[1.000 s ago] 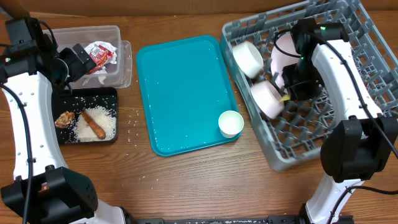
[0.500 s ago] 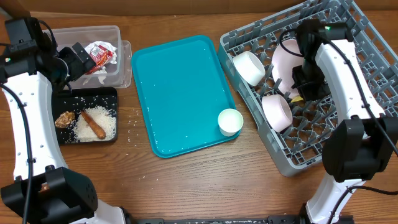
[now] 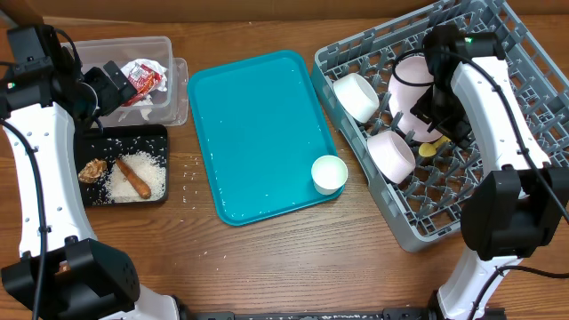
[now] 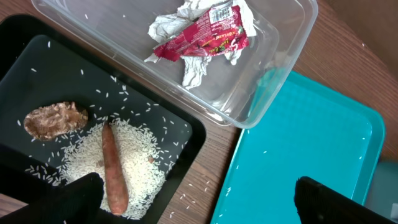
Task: Sort waste into correct bins and load items into the dishwasher
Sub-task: 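Release the spoon in the rack and move the left gripper toward the tray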
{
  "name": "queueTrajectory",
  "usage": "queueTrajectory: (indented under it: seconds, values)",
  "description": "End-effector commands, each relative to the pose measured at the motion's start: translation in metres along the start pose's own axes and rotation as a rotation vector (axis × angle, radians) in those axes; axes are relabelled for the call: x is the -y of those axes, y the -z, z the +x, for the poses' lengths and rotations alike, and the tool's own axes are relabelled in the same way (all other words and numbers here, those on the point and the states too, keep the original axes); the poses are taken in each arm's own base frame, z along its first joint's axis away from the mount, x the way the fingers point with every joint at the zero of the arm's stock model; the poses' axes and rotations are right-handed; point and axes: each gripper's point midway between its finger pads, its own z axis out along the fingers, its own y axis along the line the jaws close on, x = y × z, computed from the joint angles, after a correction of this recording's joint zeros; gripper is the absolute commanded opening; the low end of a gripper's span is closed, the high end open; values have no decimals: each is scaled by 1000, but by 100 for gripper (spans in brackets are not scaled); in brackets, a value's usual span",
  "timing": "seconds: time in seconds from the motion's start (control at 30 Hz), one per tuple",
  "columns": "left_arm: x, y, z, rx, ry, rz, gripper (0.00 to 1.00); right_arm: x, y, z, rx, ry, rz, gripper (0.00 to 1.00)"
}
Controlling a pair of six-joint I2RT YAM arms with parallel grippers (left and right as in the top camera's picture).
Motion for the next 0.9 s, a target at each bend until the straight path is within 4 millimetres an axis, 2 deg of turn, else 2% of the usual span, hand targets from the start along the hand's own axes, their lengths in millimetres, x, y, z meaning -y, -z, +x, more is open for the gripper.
queueTrajectory:
  seconds: [0.0,0.13,0.27,0.37,0.47,0.6,0.63,0.77,0.83,0.87]
  values:
    - [6,5,-1,5,2,15,100,12,24,-3,49,94,-41,87]
    - [7,5,2,-7,-5,19,100,24,51,2,79,158,-109,87]
    - [25,4,8,-22,-104,76,100,35,76,12,99,229,-176,87]
    - [42,3,16,-27,-196,95,100,50,84,20,94,266,-165,87]
    - [64,2,28,-32,-297,113,100,59,84,30,59,296,-144,87]
    - [89,-1,44,-42,-371,124,100,48,79,46,17,384,-173,85]
    - [103,-3,54,-52,-406,142,100,42,80,53,21,413,-175,85]
    - [134,-12,77,-67,-504,184,100,23,87,62,61,465,-209,85]
    - [150,-20,92,-83,-560,203,98,18,89,63,74,474,-221,85]
    - [158,-25,99,-93,-589,211,93,17,90,63,78,476,-225,85]
